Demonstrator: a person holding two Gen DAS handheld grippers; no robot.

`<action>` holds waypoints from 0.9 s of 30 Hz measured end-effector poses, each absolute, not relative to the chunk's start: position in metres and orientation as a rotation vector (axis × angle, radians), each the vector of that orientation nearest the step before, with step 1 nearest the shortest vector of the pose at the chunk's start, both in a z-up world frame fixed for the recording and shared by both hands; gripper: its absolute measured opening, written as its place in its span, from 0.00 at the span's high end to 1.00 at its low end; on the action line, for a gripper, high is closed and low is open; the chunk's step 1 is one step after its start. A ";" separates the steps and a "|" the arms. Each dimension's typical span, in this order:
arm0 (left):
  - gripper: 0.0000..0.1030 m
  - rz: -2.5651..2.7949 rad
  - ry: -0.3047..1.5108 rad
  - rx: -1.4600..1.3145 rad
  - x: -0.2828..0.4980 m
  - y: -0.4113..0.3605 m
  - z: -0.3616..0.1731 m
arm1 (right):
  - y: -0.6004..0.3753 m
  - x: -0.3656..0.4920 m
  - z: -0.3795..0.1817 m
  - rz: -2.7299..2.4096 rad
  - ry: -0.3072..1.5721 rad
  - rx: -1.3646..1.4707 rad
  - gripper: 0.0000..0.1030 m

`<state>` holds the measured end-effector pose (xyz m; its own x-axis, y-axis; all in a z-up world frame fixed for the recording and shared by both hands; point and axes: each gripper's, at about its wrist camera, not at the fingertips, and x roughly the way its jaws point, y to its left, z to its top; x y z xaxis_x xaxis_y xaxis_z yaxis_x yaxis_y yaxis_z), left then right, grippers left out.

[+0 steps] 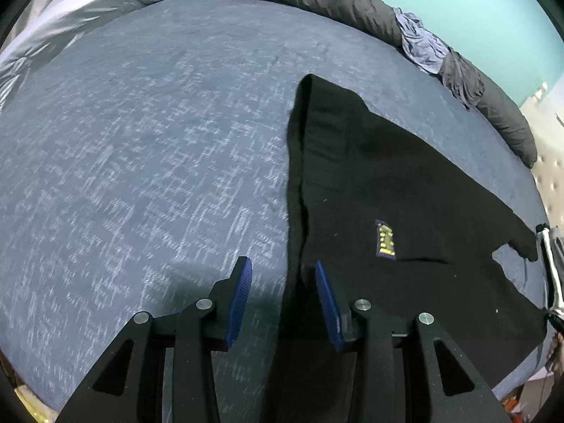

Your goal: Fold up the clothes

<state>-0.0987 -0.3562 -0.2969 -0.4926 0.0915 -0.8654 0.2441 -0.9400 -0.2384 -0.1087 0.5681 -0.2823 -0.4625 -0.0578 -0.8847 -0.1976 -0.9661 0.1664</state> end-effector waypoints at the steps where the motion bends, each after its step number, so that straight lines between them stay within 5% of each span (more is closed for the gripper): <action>1: 0.60 -2.592 0.513 1.540 -0.102 -0.355 -0.298 | 0.568 -0.109 -0.280 2.598 0.375 -1.567 0.93; 22: 0.61 -2.648 0.679 1.646 -0.092 -0.344 -0.305 | 0.566 -0.108 -0.278 2.583 0.365 -1.535 0.93; 27: 0.75 -2.705 0.723 1.626 -0.093 -0.341 -0.299 | 0.564 -0.109 -0.278 2.580 0.358 -1.539 0.93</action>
<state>-0.0935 -0.3415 -0.2993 -0.4923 0.3038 -0.8157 0.1435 -0.8960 -0.4203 -0.1088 0.5644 -0.2783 -0.4773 -0.0213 -0.8785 -0.2189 -0.9653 0.1423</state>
